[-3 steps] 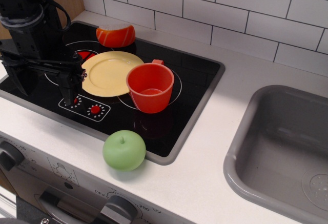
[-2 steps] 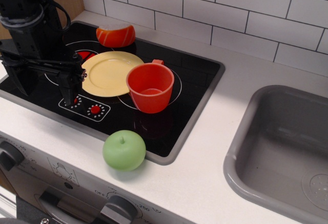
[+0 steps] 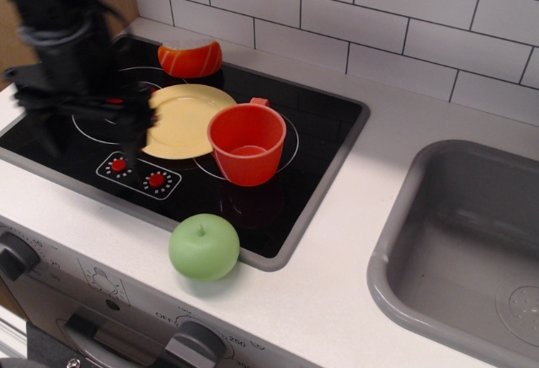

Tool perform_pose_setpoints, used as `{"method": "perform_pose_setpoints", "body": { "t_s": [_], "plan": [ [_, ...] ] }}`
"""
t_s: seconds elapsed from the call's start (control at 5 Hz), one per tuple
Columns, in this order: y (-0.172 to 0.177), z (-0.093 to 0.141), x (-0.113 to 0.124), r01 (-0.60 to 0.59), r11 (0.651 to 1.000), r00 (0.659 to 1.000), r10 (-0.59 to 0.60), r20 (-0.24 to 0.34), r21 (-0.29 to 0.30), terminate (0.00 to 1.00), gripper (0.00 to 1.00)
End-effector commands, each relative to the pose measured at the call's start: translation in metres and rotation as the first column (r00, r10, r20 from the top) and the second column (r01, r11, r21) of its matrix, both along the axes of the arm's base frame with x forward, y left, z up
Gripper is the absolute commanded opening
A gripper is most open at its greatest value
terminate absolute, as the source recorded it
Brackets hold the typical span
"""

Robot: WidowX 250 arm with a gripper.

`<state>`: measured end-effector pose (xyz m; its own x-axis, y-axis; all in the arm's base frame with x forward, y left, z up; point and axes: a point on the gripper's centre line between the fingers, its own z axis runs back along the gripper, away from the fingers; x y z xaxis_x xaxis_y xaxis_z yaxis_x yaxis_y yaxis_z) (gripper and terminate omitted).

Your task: Put cup on plate

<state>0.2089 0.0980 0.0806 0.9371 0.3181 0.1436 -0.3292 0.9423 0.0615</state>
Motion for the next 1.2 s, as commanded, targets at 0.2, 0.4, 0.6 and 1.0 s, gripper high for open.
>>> {"method": "perform_pose_setpoints", "body": {
  "t_s": [0.2,0.4,0.6,1.0],
  "plan": [
    [-0.004,0.03,0.068,-0.052,0.998,0.978,0.047,0.203,0.02,0.0,1.0],
    [-0.014,0.034,0.084,-0.058,0.998,0.971,0.058,0.231,-0.006,0.0,1.0],
    [-0.027,0.034,0.093,-0.069,0.997,0.969,0.072,0.238,-0.022,0.0,1.0],
    [-0.053,0.033,0.105,-0.075,0.996,0.969,0.085,0.231,-0.052,0.0,1.0]
  ]
}}
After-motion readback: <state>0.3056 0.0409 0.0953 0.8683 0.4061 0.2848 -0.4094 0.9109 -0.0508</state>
